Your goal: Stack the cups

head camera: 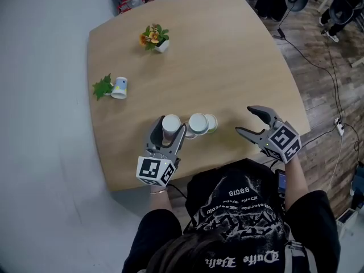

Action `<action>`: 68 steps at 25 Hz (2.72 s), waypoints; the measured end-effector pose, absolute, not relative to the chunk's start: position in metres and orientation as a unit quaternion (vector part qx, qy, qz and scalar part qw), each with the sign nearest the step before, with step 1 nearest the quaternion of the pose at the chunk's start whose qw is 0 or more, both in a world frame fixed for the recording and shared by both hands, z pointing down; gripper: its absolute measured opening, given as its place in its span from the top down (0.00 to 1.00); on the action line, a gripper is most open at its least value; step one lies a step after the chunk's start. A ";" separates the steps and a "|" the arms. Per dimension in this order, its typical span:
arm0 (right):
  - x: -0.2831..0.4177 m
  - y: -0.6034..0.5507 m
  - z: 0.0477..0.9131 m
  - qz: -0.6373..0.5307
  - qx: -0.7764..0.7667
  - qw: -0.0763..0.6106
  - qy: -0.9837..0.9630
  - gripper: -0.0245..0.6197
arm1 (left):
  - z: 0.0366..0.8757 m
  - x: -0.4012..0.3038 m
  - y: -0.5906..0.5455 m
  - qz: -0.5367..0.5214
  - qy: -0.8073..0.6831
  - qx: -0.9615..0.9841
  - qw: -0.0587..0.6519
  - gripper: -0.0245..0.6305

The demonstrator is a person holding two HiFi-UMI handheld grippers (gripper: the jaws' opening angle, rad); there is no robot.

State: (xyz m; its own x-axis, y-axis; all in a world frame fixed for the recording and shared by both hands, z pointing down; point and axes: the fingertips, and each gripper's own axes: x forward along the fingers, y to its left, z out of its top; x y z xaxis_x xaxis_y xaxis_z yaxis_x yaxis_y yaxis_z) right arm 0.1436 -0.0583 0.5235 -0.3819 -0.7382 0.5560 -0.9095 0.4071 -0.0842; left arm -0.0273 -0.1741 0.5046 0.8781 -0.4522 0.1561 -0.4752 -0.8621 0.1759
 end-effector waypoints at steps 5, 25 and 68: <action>0.145 -0.060 0.527 0.191 0.512 0.230 -0.806 0.46 | 0.503 -0.031 -0.180 0.036 -0.255 0.957 0.135 0.51; 0.153 -0.067 0.527 0.190 0.515 0.232 -0.803 0.46 | 0.487 -0.044 -0.181 0.045 -0.273 0.947 0.161 0.41; 0.166 -0.102 0.592 0.313 0.540 0.214 -0.752 0.46 | 0.631 -0.110 -0.508 0.643 -0.327 0.670 0.175 0.41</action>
